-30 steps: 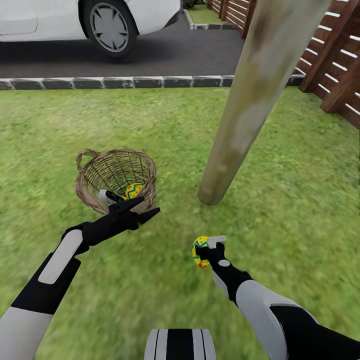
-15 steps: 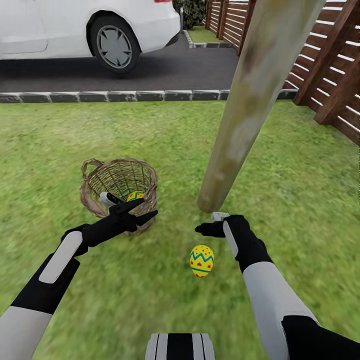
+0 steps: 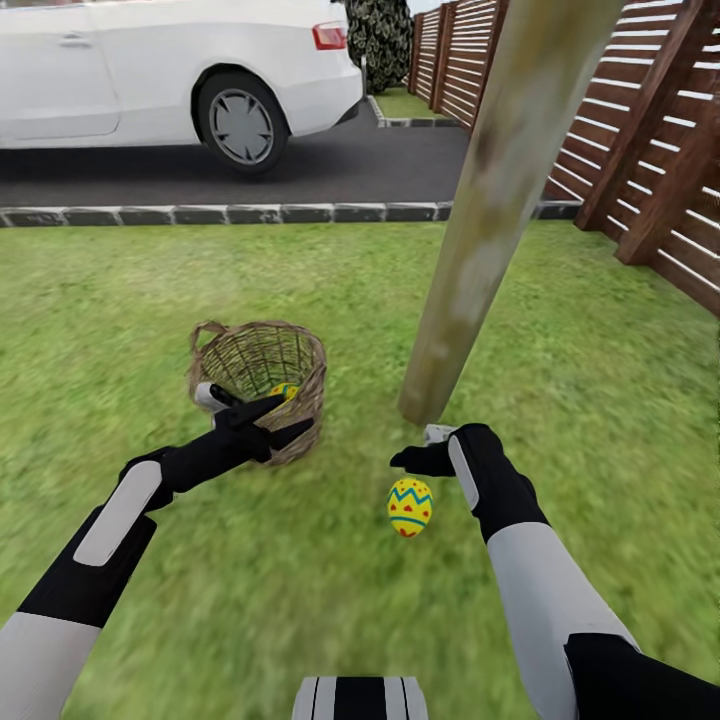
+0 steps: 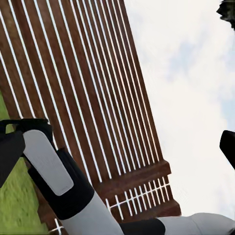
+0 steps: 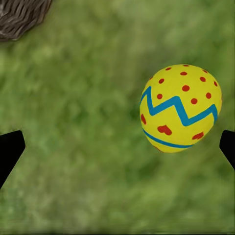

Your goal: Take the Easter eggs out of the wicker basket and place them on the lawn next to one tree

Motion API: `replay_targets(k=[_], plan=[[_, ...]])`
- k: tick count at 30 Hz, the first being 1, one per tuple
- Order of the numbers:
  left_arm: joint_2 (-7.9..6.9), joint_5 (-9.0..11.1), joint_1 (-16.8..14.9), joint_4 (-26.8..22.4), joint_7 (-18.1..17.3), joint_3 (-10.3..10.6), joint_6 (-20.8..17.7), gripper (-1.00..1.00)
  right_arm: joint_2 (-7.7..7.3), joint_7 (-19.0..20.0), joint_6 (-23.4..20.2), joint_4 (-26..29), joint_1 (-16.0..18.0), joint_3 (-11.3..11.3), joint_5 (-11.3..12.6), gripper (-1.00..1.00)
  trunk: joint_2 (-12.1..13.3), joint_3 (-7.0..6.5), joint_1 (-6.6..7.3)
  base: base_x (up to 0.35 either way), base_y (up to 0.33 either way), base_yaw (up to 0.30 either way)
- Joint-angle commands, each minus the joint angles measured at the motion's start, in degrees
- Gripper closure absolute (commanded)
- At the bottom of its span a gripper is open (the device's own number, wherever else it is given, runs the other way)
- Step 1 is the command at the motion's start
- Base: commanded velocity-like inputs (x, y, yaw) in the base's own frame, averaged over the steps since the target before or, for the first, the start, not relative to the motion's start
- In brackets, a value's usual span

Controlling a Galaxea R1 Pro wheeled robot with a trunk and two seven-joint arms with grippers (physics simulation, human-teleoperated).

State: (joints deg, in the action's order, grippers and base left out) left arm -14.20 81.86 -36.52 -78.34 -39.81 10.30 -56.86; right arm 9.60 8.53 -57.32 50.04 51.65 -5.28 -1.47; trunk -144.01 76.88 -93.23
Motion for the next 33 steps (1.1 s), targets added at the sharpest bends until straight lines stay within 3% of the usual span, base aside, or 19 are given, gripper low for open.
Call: replay_targets(k=[1, 10, 14, 23, 33], plan=[[-0.04, 0.1, 0.0, 0.0, -0.2, 0.1, -0.1, -1.0, 0.07, 0.3, -0.2, 0.1, 0.0, -0.2, -0.2, -1.0, 0.0, -0.19, 0.07, -0.266, 0.13, 0.0], [-0.2, 0.1, 0.0, -0.1, -0.5, 0.0, -0.1, -1.0, 0.16, 0.3, -0.2, 0.1, 0.0, -0.1, -0.2, -1.0, 0.1, -2.18, 0.3, -0.09, 0.015, 0.0], [-0.13, 0.2, 0.0, -0.1, -0.7, -1.3, 0.0, -1.0, 0.4, 0.2, -0.1, 0.0, 0.0, 0.1, -0.4, -1.0, 0.2, -3.07, 0.4, -0.324, 0.109, 0.0], [-0.04, 0.2, 0.0, -0.1, -0.8, -1.5, 0.3, -1.0, 0.37, 0.2, 0.0, -0.1, 0.0, 0.1, -0.3, -1.0, 0.2, -3.07, 0.4, -0.053, 0.116, -0.006], [-0.04, 0.3, 0.0, 0.3, -0.8, -1.5, 0.3, -1.0, 0.24, 0.3, 0.1, -0.1, 0.0, -0.1, -0.2, -1.0, 0.2, -3.26, 0.4, 0.0, 0.304, -0.258]])
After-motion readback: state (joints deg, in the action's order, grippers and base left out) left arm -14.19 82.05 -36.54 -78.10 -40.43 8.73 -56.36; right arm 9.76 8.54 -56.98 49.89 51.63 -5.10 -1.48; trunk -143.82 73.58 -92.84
